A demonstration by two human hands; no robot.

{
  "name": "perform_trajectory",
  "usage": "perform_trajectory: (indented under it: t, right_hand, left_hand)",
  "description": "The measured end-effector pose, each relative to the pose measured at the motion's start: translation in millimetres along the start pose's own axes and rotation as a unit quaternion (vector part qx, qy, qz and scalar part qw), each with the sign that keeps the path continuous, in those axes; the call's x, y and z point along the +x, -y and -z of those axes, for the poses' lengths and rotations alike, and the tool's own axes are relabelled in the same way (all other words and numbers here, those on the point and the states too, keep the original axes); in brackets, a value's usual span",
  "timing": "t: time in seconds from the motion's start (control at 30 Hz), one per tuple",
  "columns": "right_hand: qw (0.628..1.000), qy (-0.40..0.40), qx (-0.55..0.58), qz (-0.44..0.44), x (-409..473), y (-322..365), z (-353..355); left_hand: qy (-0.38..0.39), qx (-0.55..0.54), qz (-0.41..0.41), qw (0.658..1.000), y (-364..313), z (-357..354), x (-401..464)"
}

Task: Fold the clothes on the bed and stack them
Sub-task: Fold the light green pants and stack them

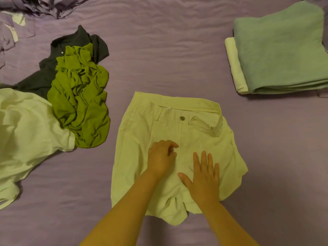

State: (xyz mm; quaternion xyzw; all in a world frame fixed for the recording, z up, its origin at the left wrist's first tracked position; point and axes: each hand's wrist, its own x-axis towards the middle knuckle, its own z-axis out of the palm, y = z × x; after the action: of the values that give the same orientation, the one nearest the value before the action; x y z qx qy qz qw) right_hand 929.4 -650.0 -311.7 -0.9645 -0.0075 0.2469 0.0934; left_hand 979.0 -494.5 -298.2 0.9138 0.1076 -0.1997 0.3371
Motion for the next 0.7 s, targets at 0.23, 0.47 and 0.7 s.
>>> perform_trajectory:
  t: [0.23, 0.47, 0.7]
  right_hand:
    - [1.0, 0.0, 0.007, 0.001, 0.6, -1.6, -1.1]
    - [0.999, -0.017, 0.034, -0.003, 3.2, 3.9, 0.4]
    - [0.997, 0.012, 0.053, -0.049, 6.9, 14.7, 3.8]
  left_hand:
    - [0.027, 0.061, -0.014, 0.998, -7.3, -0.4, -3.7]
    - [0.076, 0.09, -0.026, 0.993, -7.2, 2.7, 1.6]
    - [0.045, 0.138, -0.054, 0.988, -7.6, -0.7, 0.0]
